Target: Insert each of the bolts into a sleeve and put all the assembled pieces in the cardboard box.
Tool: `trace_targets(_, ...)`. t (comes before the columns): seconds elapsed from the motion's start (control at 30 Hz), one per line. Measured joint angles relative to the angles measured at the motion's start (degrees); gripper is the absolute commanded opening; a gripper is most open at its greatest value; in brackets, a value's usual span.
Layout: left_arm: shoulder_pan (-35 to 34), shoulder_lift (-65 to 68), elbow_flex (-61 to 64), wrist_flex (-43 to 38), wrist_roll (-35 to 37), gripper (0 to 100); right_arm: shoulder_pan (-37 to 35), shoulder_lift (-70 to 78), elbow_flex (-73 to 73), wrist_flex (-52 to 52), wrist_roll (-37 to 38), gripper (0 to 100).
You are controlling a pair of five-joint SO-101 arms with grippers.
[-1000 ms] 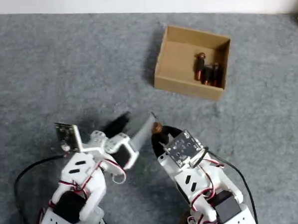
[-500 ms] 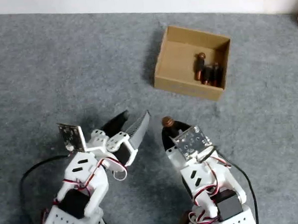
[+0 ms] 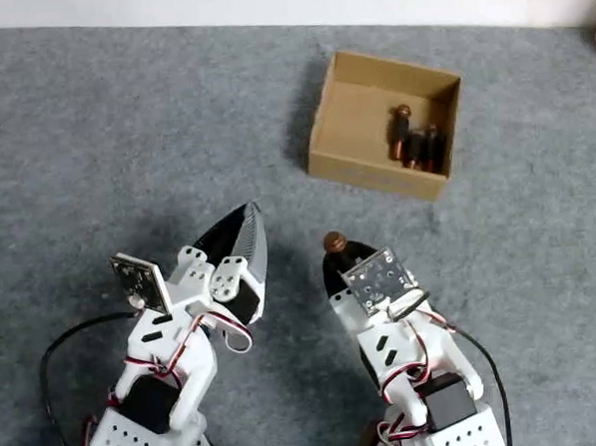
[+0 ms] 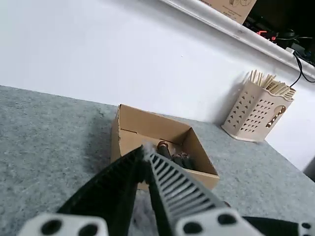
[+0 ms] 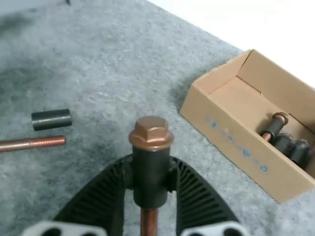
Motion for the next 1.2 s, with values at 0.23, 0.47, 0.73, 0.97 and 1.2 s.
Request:
trace_targets(0.23,0.0,0.0,0.0,2.5,-6.1,1,0.0,0.0,1.9,-0.1,-4.4,0.5)
trace_targets(0.47,-0.1,0.0,0.0,5.2,-6.9,1,0.0,0.0,1.9,-0.1,-4.7,0.5)
trace_targets(0.73,-2.9,0.0,0.0,5.7,-6.9,1,1.8,0.1,-1.1,-0.1,-4.7,0.5)
trace_targets(0.97,-3.0,0.0,-0.5,12.2,-6.9,1,9.9,8.4,-13.8,-0.1,-4.7,0.5)
trace_targets(1.2,-3.5,0.0,-0.5,12.2,-6.9,1,11.7,32.3,-32.5,-0.1,-4.7,0.5)
